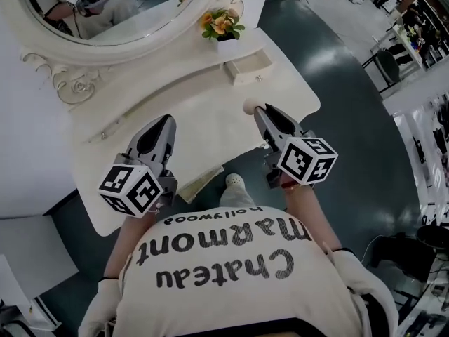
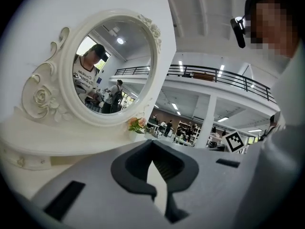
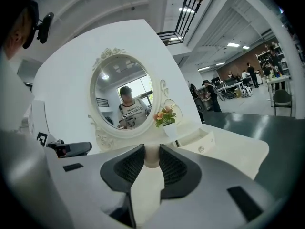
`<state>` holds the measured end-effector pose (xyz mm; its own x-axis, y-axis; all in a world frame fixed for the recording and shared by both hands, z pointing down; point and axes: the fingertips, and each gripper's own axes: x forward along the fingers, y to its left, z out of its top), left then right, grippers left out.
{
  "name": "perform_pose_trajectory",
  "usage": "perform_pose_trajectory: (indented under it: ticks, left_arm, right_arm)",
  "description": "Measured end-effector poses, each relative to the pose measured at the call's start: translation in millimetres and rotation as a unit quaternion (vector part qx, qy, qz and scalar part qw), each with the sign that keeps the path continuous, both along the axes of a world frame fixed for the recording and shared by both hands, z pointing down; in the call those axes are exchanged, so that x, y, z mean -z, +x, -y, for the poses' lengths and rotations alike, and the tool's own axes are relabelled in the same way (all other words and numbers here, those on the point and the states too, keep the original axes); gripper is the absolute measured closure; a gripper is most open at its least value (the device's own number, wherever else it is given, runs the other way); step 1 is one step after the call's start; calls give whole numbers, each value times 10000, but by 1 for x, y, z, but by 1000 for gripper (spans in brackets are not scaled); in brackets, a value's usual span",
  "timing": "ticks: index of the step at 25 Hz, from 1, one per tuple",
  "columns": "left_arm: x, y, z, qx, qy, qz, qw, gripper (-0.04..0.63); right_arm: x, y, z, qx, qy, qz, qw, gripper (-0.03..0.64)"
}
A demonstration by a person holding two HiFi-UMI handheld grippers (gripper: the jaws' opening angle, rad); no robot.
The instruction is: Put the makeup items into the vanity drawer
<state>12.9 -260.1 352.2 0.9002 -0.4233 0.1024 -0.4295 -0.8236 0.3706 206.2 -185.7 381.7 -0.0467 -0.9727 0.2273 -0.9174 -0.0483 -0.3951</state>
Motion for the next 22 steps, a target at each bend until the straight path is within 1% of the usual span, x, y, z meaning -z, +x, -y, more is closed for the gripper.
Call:
perform_pose_trajectory:
  ticks: [3, 7, 11, 13, 17, 19, 22]
  left_arm:
    - [4, 7, 18, 314, 2, 34, 9995, 588]
    - [9, 12, 37, 817, -54, -57, 9966, 588]
    - [13, 9, 52, 1280, -22, -97, 9917, 588]
    - [13, 1, 59, 1585, -34, -87, 9873, 588]
    - [12, -14, 68, 2189, -110, -106, 9756, 588]
    - [12, -19, 68, 2399, -141, -101, 9706, 588]
    - [10, -27, 66, 2696, -185, -131, 9627, 588]
  right_arm:
    - [5, 19, 29, 245, 13, -23, 9997, 502]
    - [7, 47, 61, 553, -52, -86, 9984, 502]
    - [4, 81, 89, 667, -120, -204, 9975, 502]
    - [0, 101, 103, 662, -185, -241, 9973, 502]
    - [-7, 132, 133, 703, -285, -161, 9970, 502]
    - [-11, 139, 146, 810, -370, -145, 9959, 502]
    - [-20, 138, 161, 1131, -504, -140, 9922, 502]
